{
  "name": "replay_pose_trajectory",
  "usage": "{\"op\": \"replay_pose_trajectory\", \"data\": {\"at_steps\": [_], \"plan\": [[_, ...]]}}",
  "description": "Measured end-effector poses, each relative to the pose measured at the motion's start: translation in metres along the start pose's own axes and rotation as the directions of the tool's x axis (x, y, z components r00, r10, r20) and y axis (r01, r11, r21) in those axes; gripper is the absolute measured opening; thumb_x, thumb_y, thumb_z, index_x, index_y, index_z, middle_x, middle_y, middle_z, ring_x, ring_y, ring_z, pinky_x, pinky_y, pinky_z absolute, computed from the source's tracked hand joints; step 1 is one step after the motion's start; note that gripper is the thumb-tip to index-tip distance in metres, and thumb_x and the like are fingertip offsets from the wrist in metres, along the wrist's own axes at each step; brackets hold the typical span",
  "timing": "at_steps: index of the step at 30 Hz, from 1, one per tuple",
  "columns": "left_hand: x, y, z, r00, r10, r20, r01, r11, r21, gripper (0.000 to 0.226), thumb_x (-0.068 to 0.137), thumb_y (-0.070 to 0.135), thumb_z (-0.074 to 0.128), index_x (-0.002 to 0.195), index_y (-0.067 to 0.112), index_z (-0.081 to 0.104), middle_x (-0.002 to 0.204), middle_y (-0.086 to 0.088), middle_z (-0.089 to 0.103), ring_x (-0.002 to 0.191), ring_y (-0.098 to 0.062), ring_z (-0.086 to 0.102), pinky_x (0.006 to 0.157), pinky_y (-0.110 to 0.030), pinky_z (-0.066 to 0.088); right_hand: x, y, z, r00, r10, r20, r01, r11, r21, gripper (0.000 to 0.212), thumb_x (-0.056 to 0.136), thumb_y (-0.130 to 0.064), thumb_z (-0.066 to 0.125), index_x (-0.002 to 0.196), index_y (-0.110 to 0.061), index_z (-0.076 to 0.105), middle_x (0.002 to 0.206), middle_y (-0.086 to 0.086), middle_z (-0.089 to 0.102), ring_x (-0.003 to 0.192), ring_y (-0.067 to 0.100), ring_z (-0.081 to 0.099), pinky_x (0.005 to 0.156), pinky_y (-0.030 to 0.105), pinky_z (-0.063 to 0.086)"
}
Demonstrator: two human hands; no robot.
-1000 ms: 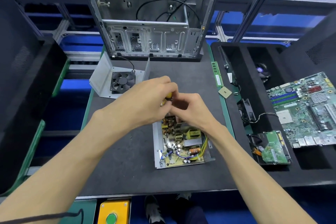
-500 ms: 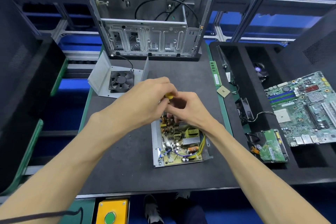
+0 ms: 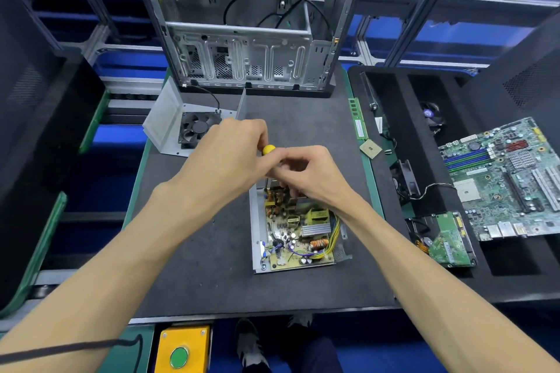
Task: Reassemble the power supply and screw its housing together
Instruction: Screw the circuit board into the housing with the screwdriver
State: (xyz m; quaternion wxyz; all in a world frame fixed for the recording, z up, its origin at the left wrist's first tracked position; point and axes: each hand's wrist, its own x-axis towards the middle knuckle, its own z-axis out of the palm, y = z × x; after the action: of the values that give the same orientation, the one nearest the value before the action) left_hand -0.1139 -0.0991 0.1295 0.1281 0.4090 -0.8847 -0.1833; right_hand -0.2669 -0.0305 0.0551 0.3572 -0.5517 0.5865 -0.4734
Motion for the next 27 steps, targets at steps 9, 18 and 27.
{"op": "replay_pose_trajectory", "data": {"at_steps": [9,18,27], "plan": [[-0.004,0.002,-0.008,0.935,0.254,0.247,-0.266,0.964,0.017,0.030,0.092,0.003,0.049,0.107,0.015,0.071,0.111,-0.001,0.057,0.096,-0.020,0.055,0.084,-0.036,0.044,-0.001,0.005,0.000,0.999,-0.037,0.016,0.036,0.999,0.012,0.010,0.082,-0.026,0.069,0.090,-0.021,0.072,0.065,-0.001,0.064,0.042,0.016,0.058,0.050,0.024,0.048],[-0.001,0.002,-0.005,0.989,0.137,0.053,-0.138,0.990,0.029,0.023,0.091,0.037,0.066,0.097,0.016,0.059,0.089,0.002,0.060,0.086,-0.023,0.059,0.076,-0.041,0.049,0.004,0.014,0.002,1.000,0.010,-0.027,-0.009,0.999,0.039,0.022,0.077,-0.030,0.071,0.082,-0.021,0.051,0.061,0.008,0.059,0.038,0.021,0.052,0.041,0.022,0.040],[0.004,0.003,-0.009,0.918,0.304,0.254,-0.310,0.950,-0.016,0.034,0.089,0.002,0.052,0.114,0.016,0.070,0.113,0.002,0.060,0.103,-0.022,0.060,0.088,-0.038,0.047,0.002,0.013,0.000,1.000,-0.030,-0.009,0.030,0.999,0.011,0.027,0.086,-0.017,0.070,0.075,-0.041,0.065,0.063,0.001,0.063,0.042,0.017,0.060,0.049,0.024,0.047]]}}
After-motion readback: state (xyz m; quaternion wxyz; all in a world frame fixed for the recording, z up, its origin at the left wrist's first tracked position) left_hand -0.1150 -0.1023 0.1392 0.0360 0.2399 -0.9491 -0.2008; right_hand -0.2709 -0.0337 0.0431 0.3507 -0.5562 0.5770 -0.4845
